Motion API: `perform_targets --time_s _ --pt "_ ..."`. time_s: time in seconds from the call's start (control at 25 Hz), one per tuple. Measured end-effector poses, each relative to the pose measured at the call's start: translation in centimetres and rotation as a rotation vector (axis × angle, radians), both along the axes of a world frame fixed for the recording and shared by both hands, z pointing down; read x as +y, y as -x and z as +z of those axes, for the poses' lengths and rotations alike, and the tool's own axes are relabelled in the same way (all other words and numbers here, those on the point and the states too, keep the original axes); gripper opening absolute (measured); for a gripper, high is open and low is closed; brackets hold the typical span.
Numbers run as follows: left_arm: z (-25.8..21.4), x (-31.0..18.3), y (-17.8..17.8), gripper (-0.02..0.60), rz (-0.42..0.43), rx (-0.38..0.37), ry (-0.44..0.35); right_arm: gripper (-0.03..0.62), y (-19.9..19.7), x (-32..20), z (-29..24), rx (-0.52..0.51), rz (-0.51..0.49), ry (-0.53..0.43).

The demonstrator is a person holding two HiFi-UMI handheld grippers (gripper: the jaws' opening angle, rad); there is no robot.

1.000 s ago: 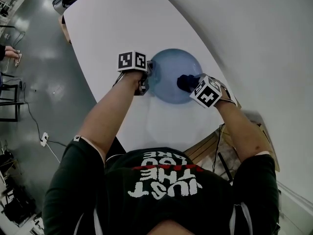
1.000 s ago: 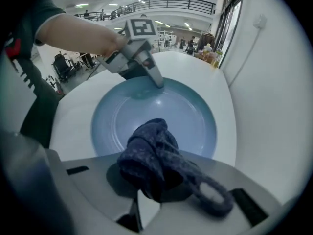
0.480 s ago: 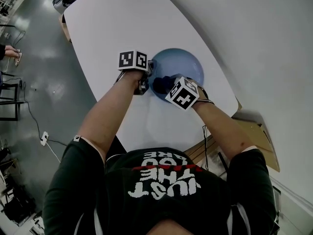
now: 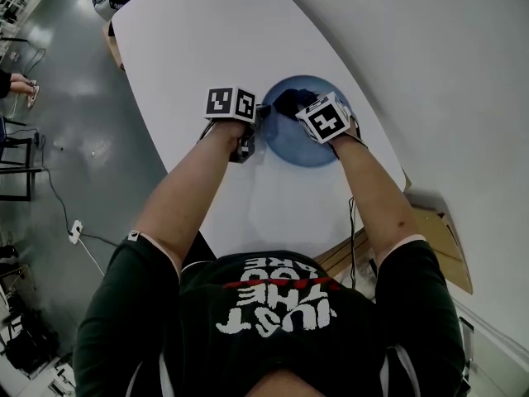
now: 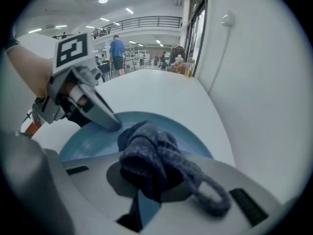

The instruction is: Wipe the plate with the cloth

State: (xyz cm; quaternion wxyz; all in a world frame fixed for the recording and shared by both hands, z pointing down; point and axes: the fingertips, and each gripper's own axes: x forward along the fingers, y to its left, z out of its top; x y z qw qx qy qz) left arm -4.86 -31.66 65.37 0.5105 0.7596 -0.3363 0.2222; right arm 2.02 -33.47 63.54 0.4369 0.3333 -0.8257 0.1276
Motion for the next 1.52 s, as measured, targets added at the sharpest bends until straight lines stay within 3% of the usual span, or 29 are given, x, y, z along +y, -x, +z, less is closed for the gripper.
perform_targets --time_s 0.24,0.36,0.48,0.68,0.8,0.92,1.04,1.2,1.36,1.52 --pt "0.2 0.3 -0.2 0.018 -0.016 -0.006 -0.006 0.046 -7.1 -1.3 0.2 0.127 0.102 -0.025" --pt "0.1 0.1 -0.1 0.018 -0.024 -0.003 -0.004 0.046 -8.1 1.5 -0.1 0.084 0.100 0.012" --pt "0.1 0.1 -0.1 0.020 -0.014 -0.009 -0.011 0.048 -7.6 5.7 -2.6 -0.092 0.085 0.029" --pt "-0.2 0.6 -0.5 0.020 0.052 -0.037 -0.049 0.048 -11.1 11.3 -8.9 -0.501 0.290 0.007" --pt "-0.4 1.4 -1.7 0.020 0.123 -0.049 -0.068 0.048 -14.2 15.2 -10.1 -0.556 0.337 0.002" --pt "-0.9 1.0 -2.1 0.018 0.162 -0.016 -0.110 0.048 -15.7 16.9 -10.3 -0.575 0.358 0.006" --pt "-4.1 1.5 -3.2 0.018 0.239 -0.004 -0.276 0.048 -17.4 17.8 -12.4 -0.648 0.377 -0.025" --pt "-11.5 4.2 -4.5 0.018 0.382 -0.095 -0.576 0.048 -20.6 18.2 -19.0 -0.738 0.368 -0.128" --pt "-19.2 6.9 -4.9 0.018 0.555 -0.241 -0.907 0.048 -19.8 15.8 -26.2 -0.700 0.224 -0.205" --pt "-23.8 10.0 -5.7 0.018 0.741 -0.435 -1.168 0.048 -14.3 13.3 -30.7 -0.614 0.000 -0.169"
